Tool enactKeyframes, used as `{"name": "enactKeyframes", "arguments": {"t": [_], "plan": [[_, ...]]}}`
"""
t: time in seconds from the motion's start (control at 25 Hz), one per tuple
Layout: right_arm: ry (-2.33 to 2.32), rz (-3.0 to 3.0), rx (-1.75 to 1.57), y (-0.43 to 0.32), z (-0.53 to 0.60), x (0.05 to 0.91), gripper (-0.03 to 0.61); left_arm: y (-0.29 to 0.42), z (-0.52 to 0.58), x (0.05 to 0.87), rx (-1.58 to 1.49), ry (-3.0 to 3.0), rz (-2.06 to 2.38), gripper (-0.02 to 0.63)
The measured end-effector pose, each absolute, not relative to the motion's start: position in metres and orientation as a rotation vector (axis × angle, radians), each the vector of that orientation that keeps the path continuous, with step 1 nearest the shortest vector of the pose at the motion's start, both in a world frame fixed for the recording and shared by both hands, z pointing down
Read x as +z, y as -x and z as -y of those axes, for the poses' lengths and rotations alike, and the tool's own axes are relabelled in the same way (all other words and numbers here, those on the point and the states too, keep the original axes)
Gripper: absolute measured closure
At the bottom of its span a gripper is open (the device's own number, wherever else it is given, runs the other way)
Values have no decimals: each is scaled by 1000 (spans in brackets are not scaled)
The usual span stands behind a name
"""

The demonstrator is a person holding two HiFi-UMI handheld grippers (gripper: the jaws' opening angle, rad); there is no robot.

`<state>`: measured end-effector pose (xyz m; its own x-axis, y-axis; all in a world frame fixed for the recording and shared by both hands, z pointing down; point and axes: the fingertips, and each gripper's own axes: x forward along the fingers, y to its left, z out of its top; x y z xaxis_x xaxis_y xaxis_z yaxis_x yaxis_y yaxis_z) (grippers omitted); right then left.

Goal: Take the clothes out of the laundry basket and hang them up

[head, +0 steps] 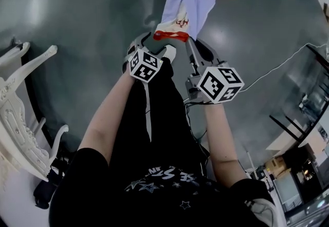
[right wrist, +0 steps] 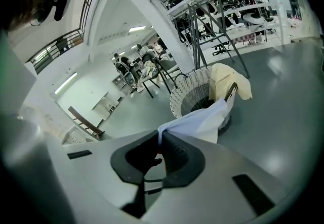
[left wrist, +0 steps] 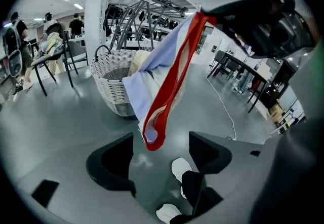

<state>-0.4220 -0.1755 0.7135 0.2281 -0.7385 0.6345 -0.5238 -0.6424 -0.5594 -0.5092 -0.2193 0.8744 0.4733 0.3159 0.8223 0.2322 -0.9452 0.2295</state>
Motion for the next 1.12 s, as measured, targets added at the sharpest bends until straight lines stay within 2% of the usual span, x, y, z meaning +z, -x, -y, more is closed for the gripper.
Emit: {"name": "enactKeyframes", "arguments": {"t": [0.16,0.2,0.28,0.32,0.48,0.8,1.12], "plan": [[2220,-1229,-1365,415,171,706,557,490,222,892,1561,-2676,-362,272],[2216,-1226,-1361,412,168,704,557,487,224,893,1578,-2688,-332,289],[2213,-1211,-1351,406,159,702,557,482,233,892,1603,-2713,-250,497],[2215,-1201,-1347,403,155,700,557,480,237,888,1605,-2726,-215,572],[2239,-1152,-1324,388,142,687,557,475,250,850,1544,-2773,-226,580],[2244,-1101,-1217,351,130,630,557,439,301,705,1351,-2981,-75,581],[2215,-1164,-1058,322,129,513,557,381,338,534,1046,-3101,175,580]]}}
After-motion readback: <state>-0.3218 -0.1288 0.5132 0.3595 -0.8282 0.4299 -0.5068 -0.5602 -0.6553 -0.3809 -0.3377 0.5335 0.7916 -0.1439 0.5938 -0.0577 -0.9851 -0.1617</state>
